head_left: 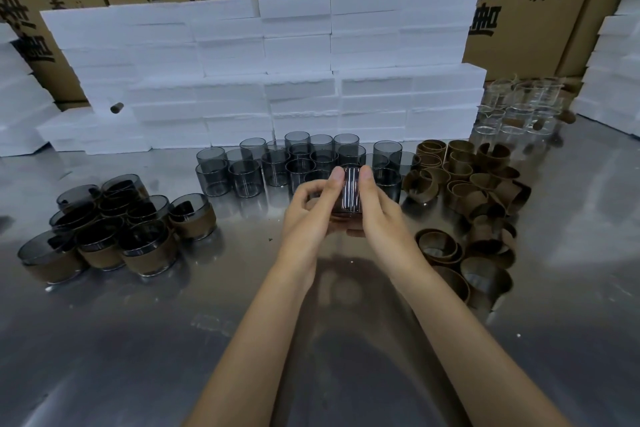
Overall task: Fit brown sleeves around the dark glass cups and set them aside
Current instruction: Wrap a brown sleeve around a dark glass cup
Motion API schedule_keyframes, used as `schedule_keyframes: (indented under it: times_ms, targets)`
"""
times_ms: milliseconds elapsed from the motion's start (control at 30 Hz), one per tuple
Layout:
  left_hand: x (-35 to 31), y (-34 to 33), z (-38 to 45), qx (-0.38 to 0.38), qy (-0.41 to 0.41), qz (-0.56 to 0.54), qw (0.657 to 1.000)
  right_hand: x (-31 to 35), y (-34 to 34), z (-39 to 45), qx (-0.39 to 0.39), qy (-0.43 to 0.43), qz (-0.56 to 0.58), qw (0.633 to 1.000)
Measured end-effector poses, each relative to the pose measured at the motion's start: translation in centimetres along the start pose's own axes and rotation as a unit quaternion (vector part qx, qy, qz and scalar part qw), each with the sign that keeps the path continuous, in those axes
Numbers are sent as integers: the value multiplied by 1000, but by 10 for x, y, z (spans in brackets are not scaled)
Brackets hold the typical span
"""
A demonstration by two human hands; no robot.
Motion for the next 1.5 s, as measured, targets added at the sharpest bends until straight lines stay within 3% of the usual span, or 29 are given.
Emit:
schedule_keyframes:
  times_ms: [233,467,667,833,967,1200,1333,1500]
  targets:
    - [1,8,1,-13,23,11,1000,-7,3,6,-15,24,-13,1000]
    - [-8,28,7,-96,-25,48,994,-4,8,6,-22,18,10,1000]
    - [4,6,2,-5,24,70,997,-10,-13,-2,72,-1,-25,997]
    - [5,0,-1,42,17,100,994,-9,-12,-2,50,9,-11,999]
    - [4,5,-4,20,0,146,989,-10,-3,2,10,-24,9,1000]
    - [2,-5,-5,54,-7,127,990,-16,5,12,-11,-71,76,995]
    - [-8,-2,-3,57,-27,109,992,-26,-3,6,35,-183,208,960]
    - [-23,-6,-6,92,-95,83,988,-31,-4,2,70,-254,286,921]
Point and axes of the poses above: each hand's wrist, its own z-axis towards the middle knuckle, its own y-axis out of the back of the hand, x = y × z, the point moved 10 cm from there along z, towards the middle knuckle, and after that the axes turned 15 degrees about -x, right-handed, at the moved point
